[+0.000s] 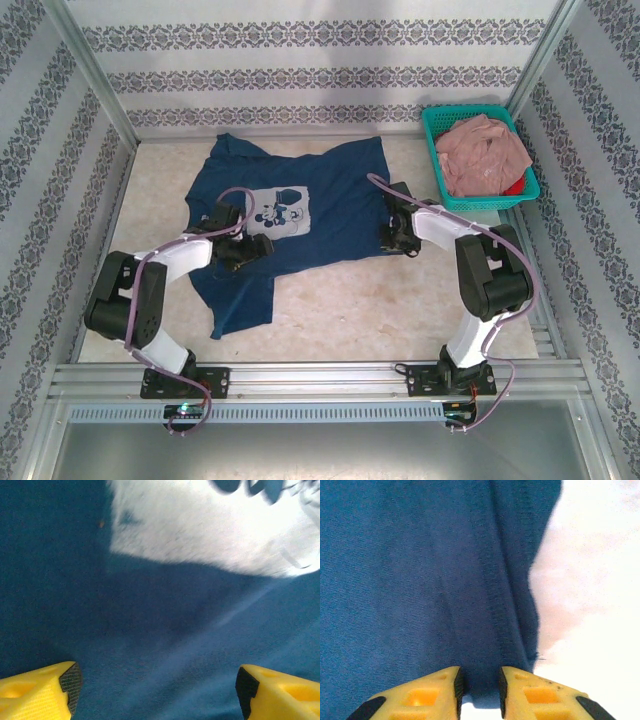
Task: Fold the inside-out t-shirt
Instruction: Smooth out the T-shirt at the center of the table.
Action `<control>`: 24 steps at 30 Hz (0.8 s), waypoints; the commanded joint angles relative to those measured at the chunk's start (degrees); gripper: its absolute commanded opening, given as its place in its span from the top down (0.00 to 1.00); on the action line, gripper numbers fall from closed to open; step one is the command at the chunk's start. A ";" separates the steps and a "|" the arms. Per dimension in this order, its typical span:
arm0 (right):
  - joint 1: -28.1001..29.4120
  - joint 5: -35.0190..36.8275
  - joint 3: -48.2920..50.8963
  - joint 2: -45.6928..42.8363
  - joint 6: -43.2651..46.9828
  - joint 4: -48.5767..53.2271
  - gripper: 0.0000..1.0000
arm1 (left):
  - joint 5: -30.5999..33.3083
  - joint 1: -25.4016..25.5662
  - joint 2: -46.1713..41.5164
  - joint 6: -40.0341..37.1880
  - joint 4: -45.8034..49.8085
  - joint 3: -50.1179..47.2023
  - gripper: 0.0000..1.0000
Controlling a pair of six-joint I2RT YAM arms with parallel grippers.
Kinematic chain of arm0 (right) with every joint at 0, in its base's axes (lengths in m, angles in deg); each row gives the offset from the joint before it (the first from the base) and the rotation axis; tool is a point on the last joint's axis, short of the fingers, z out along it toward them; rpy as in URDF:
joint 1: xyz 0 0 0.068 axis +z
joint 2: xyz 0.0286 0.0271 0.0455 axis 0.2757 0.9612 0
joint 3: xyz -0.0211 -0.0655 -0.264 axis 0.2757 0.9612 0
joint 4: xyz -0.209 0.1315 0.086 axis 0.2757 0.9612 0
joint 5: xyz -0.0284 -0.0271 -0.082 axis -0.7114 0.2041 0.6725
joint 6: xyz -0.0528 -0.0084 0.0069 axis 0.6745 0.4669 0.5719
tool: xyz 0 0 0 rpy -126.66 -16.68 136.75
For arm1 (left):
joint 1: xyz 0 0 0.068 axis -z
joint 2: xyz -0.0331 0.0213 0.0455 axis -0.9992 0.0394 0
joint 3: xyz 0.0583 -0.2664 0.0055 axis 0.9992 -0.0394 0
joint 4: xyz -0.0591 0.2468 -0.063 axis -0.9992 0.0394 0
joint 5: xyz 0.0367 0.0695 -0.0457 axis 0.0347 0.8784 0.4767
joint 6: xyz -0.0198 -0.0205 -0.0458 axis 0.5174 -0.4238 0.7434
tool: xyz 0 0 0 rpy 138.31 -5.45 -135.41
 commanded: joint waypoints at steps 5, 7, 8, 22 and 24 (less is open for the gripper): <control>-4.40 1.46 -0.55 -0.49 1.08 1.24 0.91 | 11.99 -1.26 -2.89 -1.15 -0.06 -4.60 0.18; -4.69 -0.15 -0.43 -1.31 1.69 0.88 0.95 | 13.82 -0.03 -7.38 -2.13 -0.54 -4.38 0.18; -4.62 -0.76 -0.38 -1.57 2.00 0.68 0.97 | 15.22 1.57 -9.17 -2.90 -1.04 -3.78 0.18; -4.53 -2.94 -0.72 -4.34 5.54 2.83 1.00 | 2.97 21.59 19.34 -5.49 -12.25 20.37 0.27; -4.64 -2.17 -0.59 -5.12 5.91 4.11 1.00 | 3.84 21.59 21.95 -6.17 -10.16 21.72 0.30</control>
